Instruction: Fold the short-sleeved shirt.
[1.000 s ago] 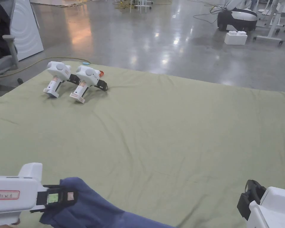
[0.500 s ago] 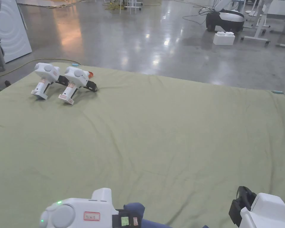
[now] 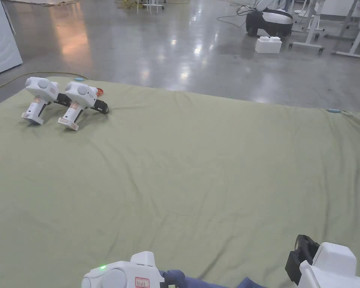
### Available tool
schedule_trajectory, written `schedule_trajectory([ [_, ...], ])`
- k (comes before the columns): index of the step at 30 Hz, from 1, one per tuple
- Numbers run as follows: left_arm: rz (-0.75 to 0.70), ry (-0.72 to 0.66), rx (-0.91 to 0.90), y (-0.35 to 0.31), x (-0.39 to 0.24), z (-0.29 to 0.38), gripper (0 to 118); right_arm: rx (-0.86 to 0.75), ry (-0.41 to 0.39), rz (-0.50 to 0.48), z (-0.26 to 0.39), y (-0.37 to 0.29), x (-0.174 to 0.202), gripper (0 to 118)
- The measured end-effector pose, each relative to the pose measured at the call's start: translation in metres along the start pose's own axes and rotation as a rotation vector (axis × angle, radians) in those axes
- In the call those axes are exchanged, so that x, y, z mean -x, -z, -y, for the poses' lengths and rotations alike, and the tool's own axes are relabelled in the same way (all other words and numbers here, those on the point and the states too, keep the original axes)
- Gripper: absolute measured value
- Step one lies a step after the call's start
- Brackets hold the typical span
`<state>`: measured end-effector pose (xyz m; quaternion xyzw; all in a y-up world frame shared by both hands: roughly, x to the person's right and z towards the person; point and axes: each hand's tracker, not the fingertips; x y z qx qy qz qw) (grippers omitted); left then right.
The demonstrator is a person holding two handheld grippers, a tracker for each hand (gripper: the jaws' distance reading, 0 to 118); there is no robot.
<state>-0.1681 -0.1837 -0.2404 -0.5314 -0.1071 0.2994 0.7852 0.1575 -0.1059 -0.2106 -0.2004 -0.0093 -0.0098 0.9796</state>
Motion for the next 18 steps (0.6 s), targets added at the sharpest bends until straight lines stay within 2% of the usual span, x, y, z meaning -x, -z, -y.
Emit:
schedule_trajectory([
  [4,0.023,-0.011,-0.019,-0.006,-0.001,-0.001,10,0.006,0.003,-0.002,0.002,0.000,0.001,3],
  [6,0.035,-0.014,-0.021,-0.006,-0.002,0.000,16,0.008,0.004,-0.005,0.002,0.001,0.002,3],
  [8,0.020,-0.003,-0.012,-0.002,-0.004,0.001,28,0.010,0.002,-0.009,0.004,0.002,0.003,3],
  [10,0.025,-0.009,0.010,-0.001,-0.003,0.000,44,0.012,0.003,-0.011,0.004,0.002,0.003,3],
  [11,0.046,-0.015,0.018,-0.004,-0.002,0.000,57,0.013,0.003,-0.012,0.004,0.002,0.003,3],
  [12,0.063,-0.014,0.018,-0.008,-0.003,0.000,62,0.013,0.003,-0.012,0.004,0.001,0.003,3],
  [16,0.086,0.042,-0.039,-0.032,-0.007,-0.002,66,0.012,0.003,-0.006,0.004,0.000,0.000,3],
  [17,0.094,0.054,-0.050,-0.038,-0.007,-0.004,64,0.013,0.007,-0.008,0.004,-0.001,-0.001,3],
  [18,0.103,0.058,-0.061,-0.042,-0.006,-0.004,56,0.013,0.008,-0.008,0.004,-0.001,-0.001,3],
])
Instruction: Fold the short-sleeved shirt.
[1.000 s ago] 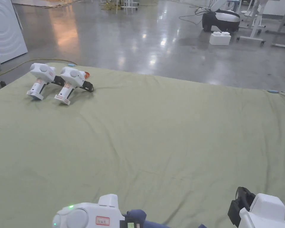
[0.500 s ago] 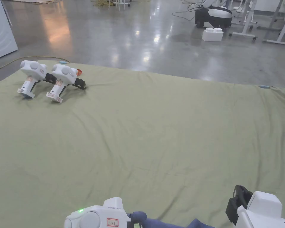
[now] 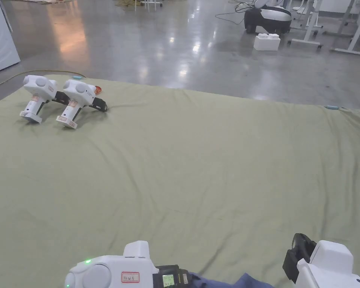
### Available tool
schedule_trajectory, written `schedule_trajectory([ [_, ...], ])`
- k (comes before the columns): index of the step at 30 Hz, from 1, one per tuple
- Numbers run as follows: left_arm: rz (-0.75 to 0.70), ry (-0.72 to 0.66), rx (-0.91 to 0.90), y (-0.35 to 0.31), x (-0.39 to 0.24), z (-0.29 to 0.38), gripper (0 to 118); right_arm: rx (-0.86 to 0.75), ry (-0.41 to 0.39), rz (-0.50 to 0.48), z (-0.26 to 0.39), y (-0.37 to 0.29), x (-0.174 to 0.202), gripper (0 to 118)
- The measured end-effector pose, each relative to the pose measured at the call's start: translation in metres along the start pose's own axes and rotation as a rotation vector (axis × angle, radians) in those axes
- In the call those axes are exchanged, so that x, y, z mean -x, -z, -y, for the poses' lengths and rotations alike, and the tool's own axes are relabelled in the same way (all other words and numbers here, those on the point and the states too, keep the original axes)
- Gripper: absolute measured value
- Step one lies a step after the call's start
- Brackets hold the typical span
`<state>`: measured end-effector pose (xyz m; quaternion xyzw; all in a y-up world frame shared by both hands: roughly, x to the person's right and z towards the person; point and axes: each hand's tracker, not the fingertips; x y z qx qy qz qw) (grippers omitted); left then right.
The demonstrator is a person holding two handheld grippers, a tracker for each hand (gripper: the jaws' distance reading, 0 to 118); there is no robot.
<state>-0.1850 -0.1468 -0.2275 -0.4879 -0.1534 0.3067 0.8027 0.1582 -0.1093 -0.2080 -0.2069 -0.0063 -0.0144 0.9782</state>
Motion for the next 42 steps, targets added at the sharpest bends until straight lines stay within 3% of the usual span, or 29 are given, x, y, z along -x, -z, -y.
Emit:
schedule_trajectory([
  [1,0.002,0.005,-0.010,-0.002,0.000,0.000,42,0.001,-0.001,0.001,0.000,-0.001,0.000,3],
  [2,-0.007,0.012,-0.026,-0.004,0.001,0.000,19,0.002,-0.003,0.002,0.000,-0.001,0.001,3],
  [3,-0.039,0.027,-0.043,-0.003,0.003,0.001,7,0.004,-0.003,0.002,0.000,-0.001,0.000,3],
  [6,-0.136,0.081,0.005,0.013,0.006,0.008,3,0.010,-0.003,0.003,0.002,-0.002,0.000,3],
  [12,-0.100,0.218,0.184,0.058,-0.014,0.038,2,0.024,-0.011,0.002,0.007,-0.001,0.001,3],
  [22,-0.067,0.258,0.115,0.071,-0.021,0.055,3,0.034,-0.022,-0.010,0.010,-0.002,0.005,3],
  [26,0.000,0.194,0.098,0.042,-0.008,0.041,11,0.030,-0.022,-0.014,0.009,-0.001,0.005,3],
  [28,0.010,0.213,0.058,0.015,0.003,0.030,41,0.024,-0.024,-0.014,0.006,-0.001,0.005,3],
  [29,0.000,0.212,0.033,0.002,0.009,0.024,65,0.018,-0.024,-0.015,0.005,-0.002,0.004,3],
  [31,-0.023,0.193,-0.024,-0.025,0.031,0.009,82,0.004,-0.024,-0.014,0.002,-0.002,0.005,3],
  [35,-0.064,0.128,-0.115,-0.059,0.081,-0.014,83,-0.017,-0.025,-0.017,-0.002,0.001,0.005,3],
  [37,0.022,0.103,-0.122,-0.063,0.110,-0.019,85,-0.017,-0.023,-0.017,-0.005,0.002,0.006,3],
  [42,0.074,-0.053,0.007,-0.042,0.165,-0.018,85,-0.014,-0.028,-0.022,-0.005,0.003,0.007,3],
])
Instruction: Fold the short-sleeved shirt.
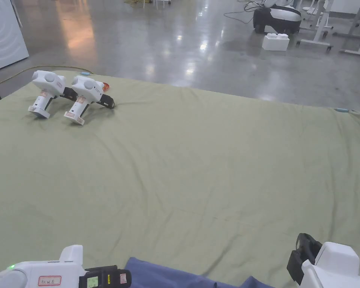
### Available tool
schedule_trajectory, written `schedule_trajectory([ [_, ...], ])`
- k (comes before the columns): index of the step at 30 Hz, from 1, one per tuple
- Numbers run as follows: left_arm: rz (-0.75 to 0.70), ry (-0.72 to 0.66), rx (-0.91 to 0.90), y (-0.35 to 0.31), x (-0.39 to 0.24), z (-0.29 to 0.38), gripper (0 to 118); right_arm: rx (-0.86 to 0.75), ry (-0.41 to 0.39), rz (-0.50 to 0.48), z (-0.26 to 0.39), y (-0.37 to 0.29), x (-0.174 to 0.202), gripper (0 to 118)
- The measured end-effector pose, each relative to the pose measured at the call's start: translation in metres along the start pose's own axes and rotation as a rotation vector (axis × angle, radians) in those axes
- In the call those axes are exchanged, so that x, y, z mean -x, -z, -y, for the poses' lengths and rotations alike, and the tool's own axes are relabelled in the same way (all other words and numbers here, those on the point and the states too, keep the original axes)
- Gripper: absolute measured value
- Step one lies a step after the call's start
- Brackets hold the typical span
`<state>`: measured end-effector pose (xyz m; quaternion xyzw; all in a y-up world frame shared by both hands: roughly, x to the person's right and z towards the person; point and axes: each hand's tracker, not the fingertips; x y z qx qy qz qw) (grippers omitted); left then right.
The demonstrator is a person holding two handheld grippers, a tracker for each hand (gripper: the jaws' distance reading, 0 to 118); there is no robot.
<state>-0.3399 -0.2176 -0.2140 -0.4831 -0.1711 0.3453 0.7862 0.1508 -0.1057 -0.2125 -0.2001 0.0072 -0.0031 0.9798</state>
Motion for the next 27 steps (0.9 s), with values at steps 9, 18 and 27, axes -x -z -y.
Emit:
schedule_trajectory([
  [9,0.315,-0.180,0.090,0.035,0.025,0.005,66,0.020,0.003,0.001,0.004,-0.001,0.002,3],
  [18,0.256,-0.070,0.050,0.032,0.006,0.016,12,0.028,0.012,0.006,0.004,-0.002,-0.002,3],
  [27,0.178,0.034,-0.103,-0.039,-0.021,-0.009,9,0.039,0.011,0.001,0.004,0.001,-0.005,3],
])
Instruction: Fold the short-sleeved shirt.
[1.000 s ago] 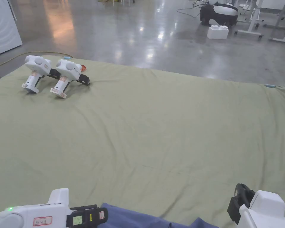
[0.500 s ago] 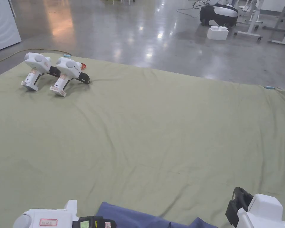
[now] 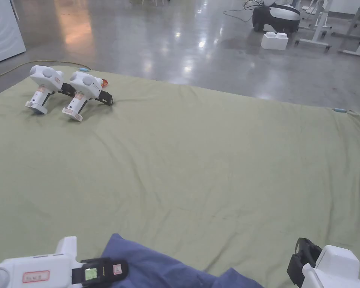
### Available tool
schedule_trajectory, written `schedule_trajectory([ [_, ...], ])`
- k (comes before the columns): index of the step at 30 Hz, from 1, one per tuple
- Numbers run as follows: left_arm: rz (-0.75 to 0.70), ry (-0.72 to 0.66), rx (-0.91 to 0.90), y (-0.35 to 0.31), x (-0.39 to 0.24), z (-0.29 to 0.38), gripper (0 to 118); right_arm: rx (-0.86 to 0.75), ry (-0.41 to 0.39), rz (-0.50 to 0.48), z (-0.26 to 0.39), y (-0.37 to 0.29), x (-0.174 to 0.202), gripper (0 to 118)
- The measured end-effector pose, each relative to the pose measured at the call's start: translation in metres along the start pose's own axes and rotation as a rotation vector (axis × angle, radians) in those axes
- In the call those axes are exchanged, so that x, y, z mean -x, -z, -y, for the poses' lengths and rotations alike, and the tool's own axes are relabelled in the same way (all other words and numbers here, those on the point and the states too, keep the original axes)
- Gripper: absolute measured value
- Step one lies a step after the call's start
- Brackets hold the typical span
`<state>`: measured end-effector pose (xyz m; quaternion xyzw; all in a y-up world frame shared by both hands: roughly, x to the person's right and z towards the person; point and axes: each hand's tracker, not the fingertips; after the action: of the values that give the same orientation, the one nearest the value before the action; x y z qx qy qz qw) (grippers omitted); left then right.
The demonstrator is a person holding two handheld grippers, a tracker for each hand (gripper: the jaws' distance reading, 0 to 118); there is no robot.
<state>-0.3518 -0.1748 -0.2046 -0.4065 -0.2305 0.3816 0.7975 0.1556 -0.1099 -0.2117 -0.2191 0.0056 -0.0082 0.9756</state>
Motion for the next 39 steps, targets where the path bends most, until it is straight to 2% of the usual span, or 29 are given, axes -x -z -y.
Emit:
schedule_trajectory([
  [6,-0.284,0.158,-0.035,-0.053,-0.043,-0.035,9,0.000,-0.007,-0.015,-0.001,0.003,0.003,3],
  [9,-0.364,0.232,-0.034,-0.057,-0.069,-0.038,9,0.000,-0.006,-0.021,-0.001,0.004,0.006,3],
  [15,-0.396,0.325,-0.027,-0.036,-0.137,-0.017,9,0.005,-0.013,-0.030,0.000,0.005,0.006,3],
  [21,-0.423,0.472,0.069,0.007,-0.196,0.011,9,0.015,-0.009,-0.019,0.004,0.005,-0.002,3],
  [33,-0.380,0.567,0.200,0.110,-0.229,0.064,10,0.036,0.005,0.004,0.016,-0.002,-0.012,3],
  [39,-0.416,0.599,0.269,0.180,-0.225,0.102,10,0.037,0.014,0.012,0.018,-0.007,-0.016,3],
])
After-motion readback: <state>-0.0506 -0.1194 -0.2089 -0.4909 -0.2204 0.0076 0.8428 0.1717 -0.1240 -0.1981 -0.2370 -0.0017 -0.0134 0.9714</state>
